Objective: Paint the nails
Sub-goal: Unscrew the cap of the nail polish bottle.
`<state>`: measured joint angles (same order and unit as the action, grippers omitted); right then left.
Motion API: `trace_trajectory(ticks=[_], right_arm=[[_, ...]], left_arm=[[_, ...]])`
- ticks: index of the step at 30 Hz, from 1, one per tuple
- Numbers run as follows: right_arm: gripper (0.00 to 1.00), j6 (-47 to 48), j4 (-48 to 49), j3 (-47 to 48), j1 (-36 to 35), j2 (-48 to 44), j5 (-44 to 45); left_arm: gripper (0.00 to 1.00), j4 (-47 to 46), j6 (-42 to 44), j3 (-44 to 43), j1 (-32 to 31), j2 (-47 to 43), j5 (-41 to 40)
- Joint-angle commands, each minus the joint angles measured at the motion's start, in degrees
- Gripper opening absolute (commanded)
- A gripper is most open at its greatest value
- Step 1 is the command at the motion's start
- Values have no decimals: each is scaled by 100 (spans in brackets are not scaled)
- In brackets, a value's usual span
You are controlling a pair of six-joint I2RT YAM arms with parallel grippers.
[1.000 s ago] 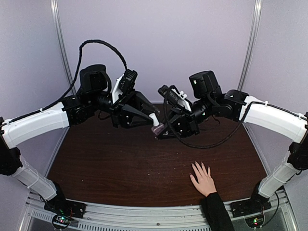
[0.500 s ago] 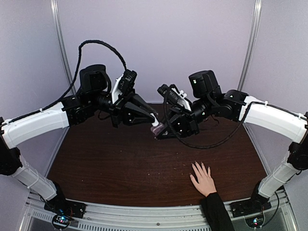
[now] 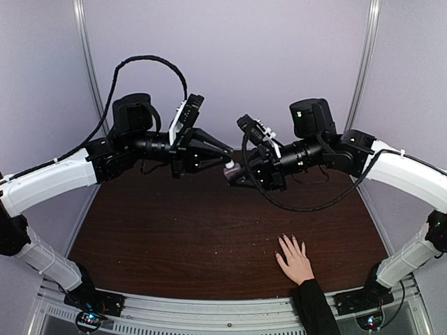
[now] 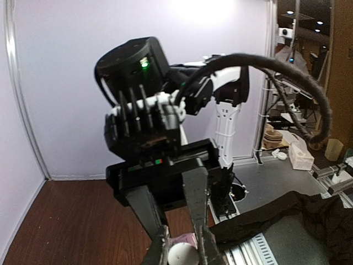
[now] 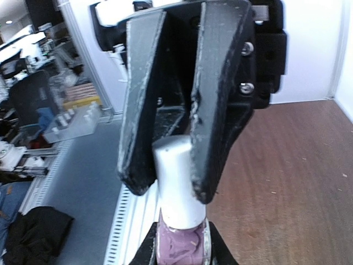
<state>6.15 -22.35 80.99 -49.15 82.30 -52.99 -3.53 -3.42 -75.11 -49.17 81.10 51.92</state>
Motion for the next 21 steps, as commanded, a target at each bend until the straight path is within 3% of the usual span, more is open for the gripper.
trace_trajectory(ticks=[1, 9, 15, 21], right_arm=[[0, -25, 494, -141, 28, -262, 1673], [0, 155, 608, -387, -55, -299, 3751], [0, 236, 708, -432, -101, -252, 4530], [0, 259, 755, -409, -112, -169, 4687]], left_arm=[[0, -84, -285, 123, -58, 93, -919], [0, -592, -1188, 108, -86, 531, -2213], [0, -742, -1595, 65, -165, 811, -2958], [0, -640, -1920, -84, -229, 1062, -3326]])
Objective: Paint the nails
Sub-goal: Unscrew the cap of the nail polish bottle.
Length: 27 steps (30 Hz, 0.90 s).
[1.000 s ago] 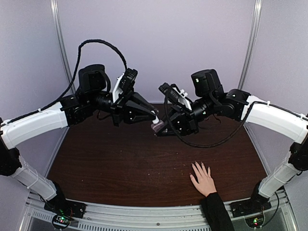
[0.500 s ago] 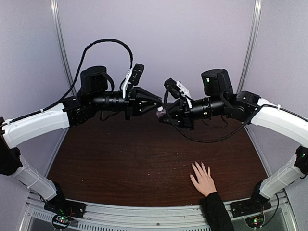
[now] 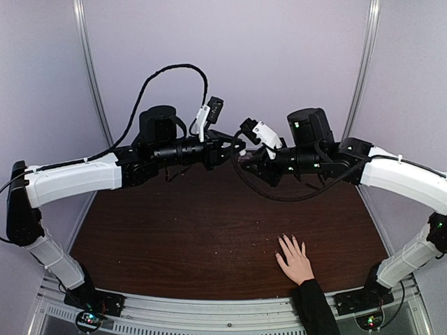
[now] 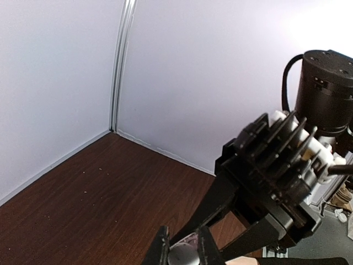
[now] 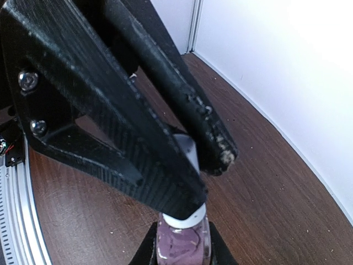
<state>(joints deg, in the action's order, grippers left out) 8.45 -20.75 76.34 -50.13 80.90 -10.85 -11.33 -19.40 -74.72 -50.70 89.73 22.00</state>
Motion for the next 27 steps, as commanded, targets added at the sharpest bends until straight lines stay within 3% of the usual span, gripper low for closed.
trace_trajectory(ticks=[1, 6, 12, 18, 27], right_arm=[[0, 41, 583, 50, -14, -31, 465], [0, 114, 469, -71, 2, -148, 341], [0, 104, 335, -308, 93, -307, -223], [0, 127, 174, -399, 262, -443, -1486], [0, 355, -392, -53, 278, -279, -3997]], left_arm=[[1, 181, -327, -144, -72, 189, -340], [32, 334, -141, -76, 8, -128, -337], [56, 220, 100, 194, 216, -703, 457], [66, 978, 978, 127, 284, -1088, 1428], [65, 1836, 2214, 107, 331, -1463, 2521]])
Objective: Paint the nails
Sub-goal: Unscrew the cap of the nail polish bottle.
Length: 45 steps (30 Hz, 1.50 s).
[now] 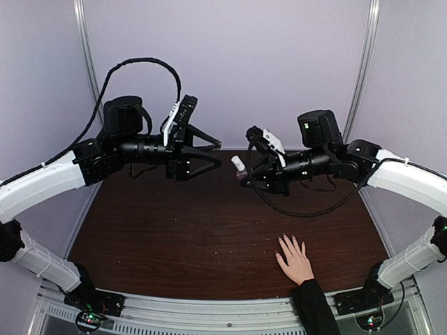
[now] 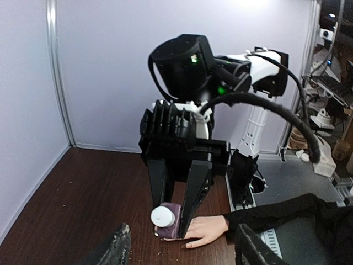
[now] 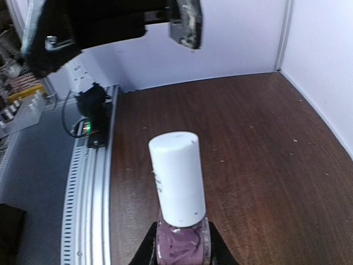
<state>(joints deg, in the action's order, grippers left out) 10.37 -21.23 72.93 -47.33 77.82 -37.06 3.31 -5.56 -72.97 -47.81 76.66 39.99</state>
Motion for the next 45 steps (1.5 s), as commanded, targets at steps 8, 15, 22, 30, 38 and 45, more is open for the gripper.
trace_trajectory(ticks=[8, 15, 22, 30, 38, 45], right_arm=[[0, 153, -521, 495, -35, 192, -1938], [0, 137, -578, 533, -91, 302, -2040], [0, 133, -560, 537, -127, 339, -2028], [0, 115, -548, 530, -127, 337, -2017], [0, 104, -514, 529, -127, 348, -2032], [0, 105, -518, 534, -127, 348, -2008]], left_arm=[[63, 773, 1055, -382, -48, 147, 1078], [57, 1055, 1375, -637, -279, 397, 893], [50, 1136, 1555, -727, -423, 496, 753], [39, 1232, 1722, -738, -485, 517, 603], [38, 1349, 1829, -805, -535, 566, 548], [35, 1372, 1887, -828, -558, 594, 521]])
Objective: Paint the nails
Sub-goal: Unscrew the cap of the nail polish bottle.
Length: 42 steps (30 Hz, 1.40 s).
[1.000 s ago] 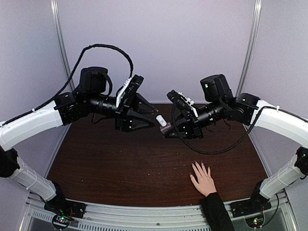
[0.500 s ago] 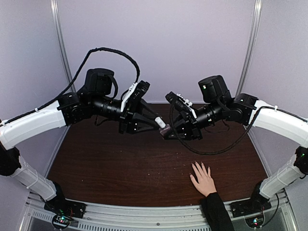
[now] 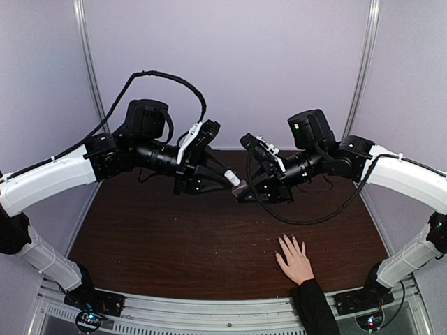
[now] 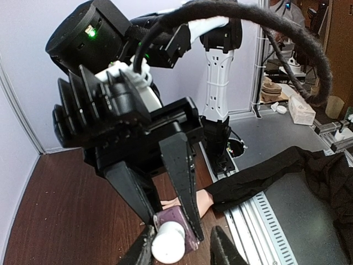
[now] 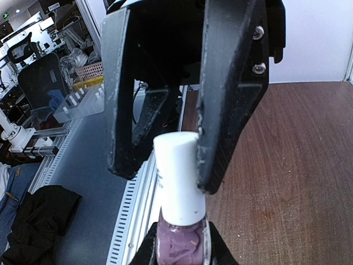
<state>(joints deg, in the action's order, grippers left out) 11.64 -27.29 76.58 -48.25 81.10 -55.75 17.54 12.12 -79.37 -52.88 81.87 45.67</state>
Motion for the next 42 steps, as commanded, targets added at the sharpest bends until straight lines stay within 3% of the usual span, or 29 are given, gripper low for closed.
trace_trajectory(ticks=[1, 8, 21, 26, 42], right_arm=[[0, -26, 99, 167, -33, 20, -145], [0, -24, 101, 172, -34, 20, -153], [0, 25, 66, 125, -35, -42, 44], [0, 50, 50, 101, -30, -62, 149], [0, 184, -5, 7, -35, -154, 581]], left_arm=[[35, -56, 121, -192, -55, 83, -56], [31, -55, 142, -217, -71, 120, -92], [5, -62, -117, -286, -73, 112, -286], [0, -63, -158, -263, -68, 69, -387], [0, -308, -361, -166, -60, 20, -392]])
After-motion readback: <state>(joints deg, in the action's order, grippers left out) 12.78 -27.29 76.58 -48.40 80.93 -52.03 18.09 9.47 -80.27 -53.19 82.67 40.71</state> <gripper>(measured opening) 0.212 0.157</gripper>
